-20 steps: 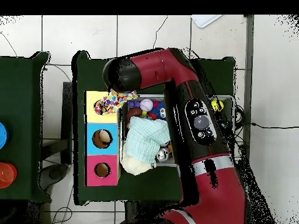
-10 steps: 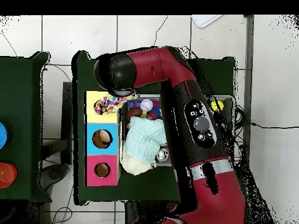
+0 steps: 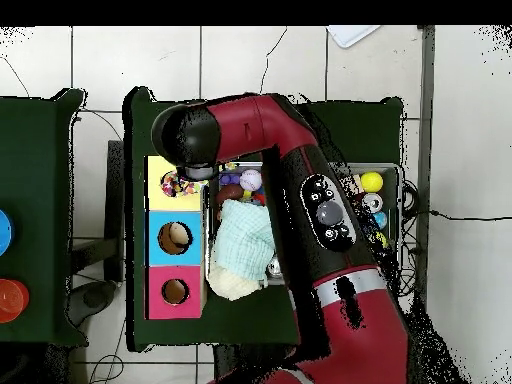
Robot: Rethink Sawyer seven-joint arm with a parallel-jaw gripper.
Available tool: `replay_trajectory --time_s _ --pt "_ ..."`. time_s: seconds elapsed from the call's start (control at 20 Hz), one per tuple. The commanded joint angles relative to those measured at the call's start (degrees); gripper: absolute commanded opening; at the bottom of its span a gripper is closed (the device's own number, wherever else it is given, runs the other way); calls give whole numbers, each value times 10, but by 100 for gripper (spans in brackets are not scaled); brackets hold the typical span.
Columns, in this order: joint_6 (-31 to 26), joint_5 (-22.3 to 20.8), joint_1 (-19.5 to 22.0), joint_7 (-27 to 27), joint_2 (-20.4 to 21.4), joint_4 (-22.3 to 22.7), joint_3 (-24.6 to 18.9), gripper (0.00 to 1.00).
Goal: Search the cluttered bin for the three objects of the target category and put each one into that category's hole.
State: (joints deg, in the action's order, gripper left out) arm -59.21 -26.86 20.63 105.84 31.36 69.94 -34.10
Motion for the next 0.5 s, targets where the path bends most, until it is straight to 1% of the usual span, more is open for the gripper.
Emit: replay_trajectory --time_s 0.05,0.3,0.5 --pt "46 -43 -1 -42 -56 81 32 0" --pt "9 -40 -13 -37 -44 79 41 0" --pt "-2 -40 -26 -33 -48 69 46 0"
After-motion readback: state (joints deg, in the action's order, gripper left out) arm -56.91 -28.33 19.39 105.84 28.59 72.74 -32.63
